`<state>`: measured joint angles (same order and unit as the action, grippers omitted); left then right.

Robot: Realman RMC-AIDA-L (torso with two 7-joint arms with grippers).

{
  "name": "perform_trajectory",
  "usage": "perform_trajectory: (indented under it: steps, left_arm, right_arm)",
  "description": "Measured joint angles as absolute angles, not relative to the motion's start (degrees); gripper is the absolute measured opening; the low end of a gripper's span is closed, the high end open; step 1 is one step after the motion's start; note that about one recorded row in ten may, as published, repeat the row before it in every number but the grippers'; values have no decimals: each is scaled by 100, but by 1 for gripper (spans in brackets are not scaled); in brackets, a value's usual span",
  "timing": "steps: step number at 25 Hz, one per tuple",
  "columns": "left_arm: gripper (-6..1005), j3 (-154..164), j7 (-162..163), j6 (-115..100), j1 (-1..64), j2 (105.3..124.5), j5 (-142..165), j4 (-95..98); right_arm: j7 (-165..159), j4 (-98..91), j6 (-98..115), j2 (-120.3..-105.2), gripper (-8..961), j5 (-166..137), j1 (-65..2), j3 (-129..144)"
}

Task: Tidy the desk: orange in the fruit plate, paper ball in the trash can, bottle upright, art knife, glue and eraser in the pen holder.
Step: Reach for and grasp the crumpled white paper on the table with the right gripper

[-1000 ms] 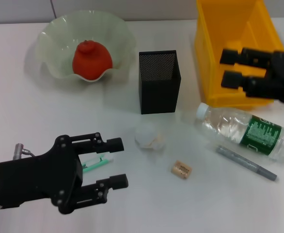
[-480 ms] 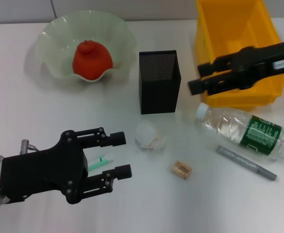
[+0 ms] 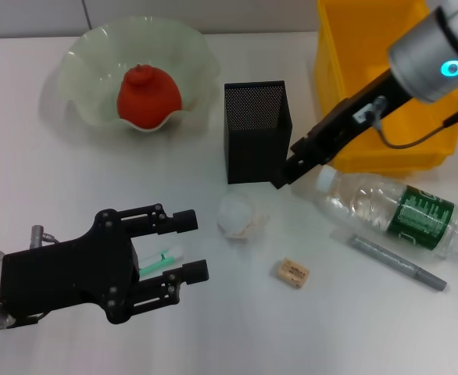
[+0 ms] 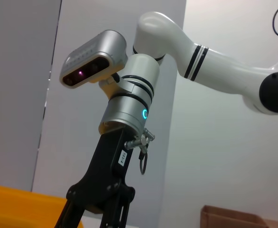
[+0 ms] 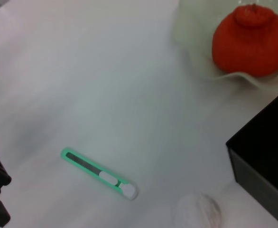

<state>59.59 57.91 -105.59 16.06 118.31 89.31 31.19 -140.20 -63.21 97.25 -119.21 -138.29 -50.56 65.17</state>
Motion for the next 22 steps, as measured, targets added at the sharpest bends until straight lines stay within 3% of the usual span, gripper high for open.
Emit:
perform_trajectory:
  steps: [8,22]
  left_arm:
    - [578,5949,5788,-10244,1535,11816,8908,3111]
    - [578,5950,5783,-9779,1470,11812,8930,3111]
  right_arm:
    - [-14084,-4932,9110,-11908,670,-13893,-5561,6608]
    - [-14077,-3945,8409,-11961,661,-13835,-5733,6685]
